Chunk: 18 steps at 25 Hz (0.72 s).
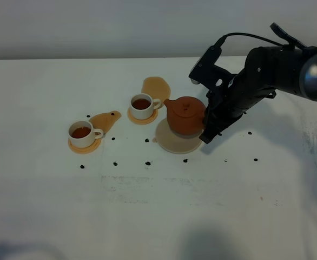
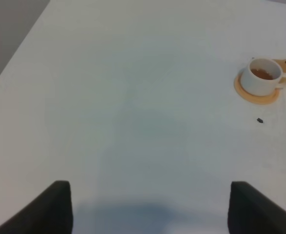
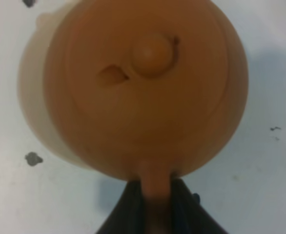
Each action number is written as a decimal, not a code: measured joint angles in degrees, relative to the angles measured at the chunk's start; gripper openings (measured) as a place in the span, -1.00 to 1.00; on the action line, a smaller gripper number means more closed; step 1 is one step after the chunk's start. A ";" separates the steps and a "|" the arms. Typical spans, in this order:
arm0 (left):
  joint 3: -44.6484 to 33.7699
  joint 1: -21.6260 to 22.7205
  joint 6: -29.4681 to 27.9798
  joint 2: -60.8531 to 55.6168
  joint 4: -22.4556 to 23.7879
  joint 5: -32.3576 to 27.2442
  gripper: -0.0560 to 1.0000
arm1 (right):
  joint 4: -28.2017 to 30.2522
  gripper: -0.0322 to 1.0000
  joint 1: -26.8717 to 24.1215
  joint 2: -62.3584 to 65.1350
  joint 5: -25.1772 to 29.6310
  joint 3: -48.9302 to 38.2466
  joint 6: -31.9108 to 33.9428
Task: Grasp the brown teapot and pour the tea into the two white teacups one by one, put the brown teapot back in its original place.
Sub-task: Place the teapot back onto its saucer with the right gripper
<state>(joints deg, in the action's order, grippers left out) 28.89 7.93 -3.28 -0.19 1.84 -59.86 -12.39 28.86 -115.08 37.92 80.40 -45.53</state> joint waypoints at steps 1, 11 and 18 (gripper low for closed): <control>0.00 0.00 0.00 0.00 0.00 0.00 0.37 | -0.21 -0.76 0.04 -0.07 0.29 0.00 0.00; 0.00 0.00 0.00 0.00 0.00 0.00 0.37 | -1.37 -0.76 0.04 -2.18 -0.66 0.00 0.00; 0.00 0.00 0.00 0.00 0.00 0.00 0.37 | -4.10 -0.76 0.06 -2.18 -0.65 0.00 -0.06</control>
<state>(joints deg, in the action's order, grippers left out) 28.89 7.93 -3.28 -0.19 1.84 -59.86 -16.49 28.92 -117.26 37.27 80.40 -45.59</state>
